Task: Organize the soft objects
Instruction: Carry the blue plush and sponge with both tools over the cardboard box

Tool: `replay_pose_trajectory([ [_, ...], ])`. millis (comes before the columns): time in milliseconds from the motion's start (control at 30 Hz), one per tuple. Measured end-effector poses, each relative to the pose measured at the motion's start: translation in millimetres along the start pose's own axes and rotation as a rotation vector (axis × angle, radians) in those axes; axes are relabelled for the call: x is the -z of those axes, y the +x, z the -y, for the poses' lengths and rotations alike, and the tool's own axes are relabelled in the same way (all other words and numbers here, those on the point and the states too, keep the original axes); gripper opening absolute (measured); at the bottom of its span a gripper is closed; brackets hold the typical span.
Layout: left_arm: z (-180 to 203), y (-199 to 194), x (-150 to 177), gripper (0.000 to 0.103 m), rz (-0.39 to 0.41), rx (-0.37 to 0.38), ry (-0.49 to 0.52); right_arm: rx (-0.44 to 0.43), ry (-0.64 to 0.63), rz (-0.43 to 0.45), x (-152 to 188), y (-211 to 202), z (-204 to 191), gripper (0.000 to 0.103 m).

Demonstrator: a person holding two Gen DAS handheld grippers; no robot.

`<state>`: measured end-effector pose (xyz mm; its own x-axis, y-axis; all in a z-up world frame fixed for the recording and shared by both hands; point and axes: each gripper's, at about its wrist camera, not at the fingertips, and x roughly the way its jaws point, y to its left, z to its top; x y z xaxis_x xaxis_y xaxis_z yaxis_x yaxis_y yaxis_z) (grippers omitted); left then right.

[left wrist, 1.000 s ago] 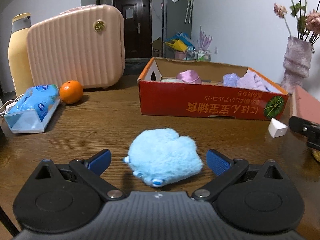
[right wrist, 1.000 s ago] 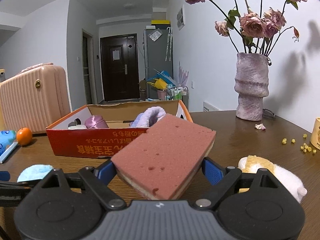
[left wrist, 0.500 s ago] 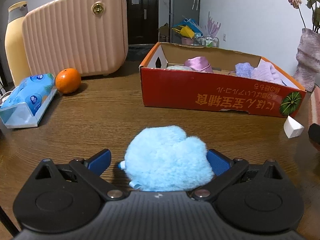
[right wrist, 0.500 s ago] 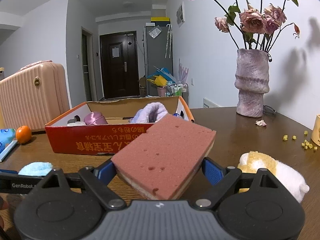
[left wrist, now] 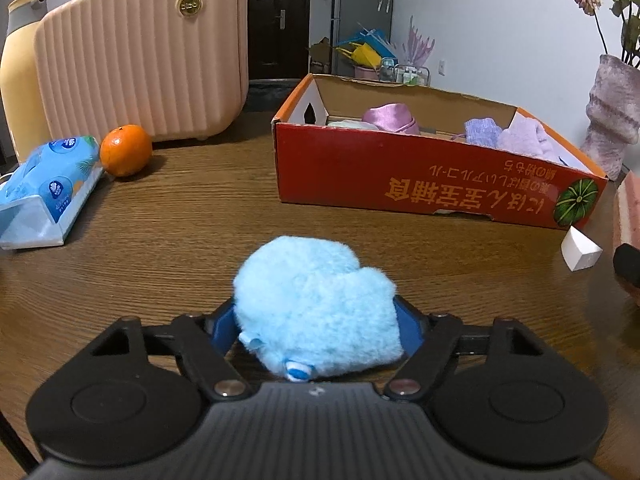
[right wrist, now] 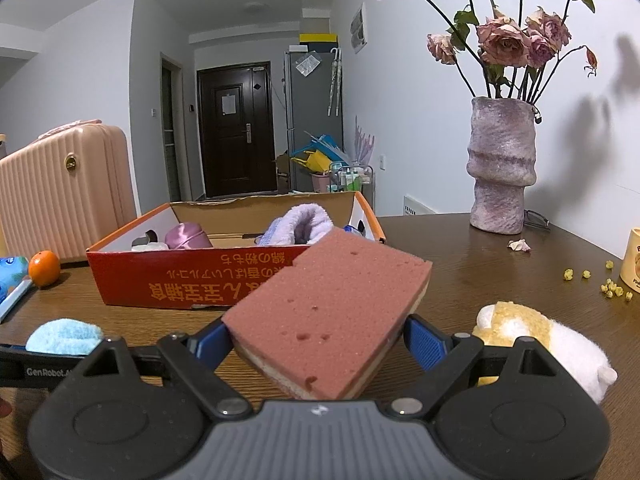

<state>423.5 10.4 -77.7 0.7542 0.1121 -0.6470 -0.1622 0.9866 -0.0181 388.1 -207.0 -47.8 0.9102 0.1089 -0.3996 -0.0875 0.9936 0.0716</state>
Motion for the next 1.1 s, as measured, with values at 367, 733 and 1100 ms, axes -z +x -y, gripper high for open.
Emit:
replay_pose_trajectory([
  [367, -4.3, -6.3, -1.9, 0.074, 0.028, -0.002, -0.024, 0.001, -0.001, 0.005, -0.1, -0.3, 0.6, 0.09],
  [733, -5.7, -35.4, -10.0, 0.074, 0.165, 0.008, -0.049, -0.001, -0.005, 0.061, -2.3, -7.4, -1.8, 0.09],
  [1100, 1.0, -59.3, -25.3, 0.074, 0.308, 0.007, -0.068, 0.017, -0.045, 0.179, -6.1, -13.4, -17.0, 0.09],
])
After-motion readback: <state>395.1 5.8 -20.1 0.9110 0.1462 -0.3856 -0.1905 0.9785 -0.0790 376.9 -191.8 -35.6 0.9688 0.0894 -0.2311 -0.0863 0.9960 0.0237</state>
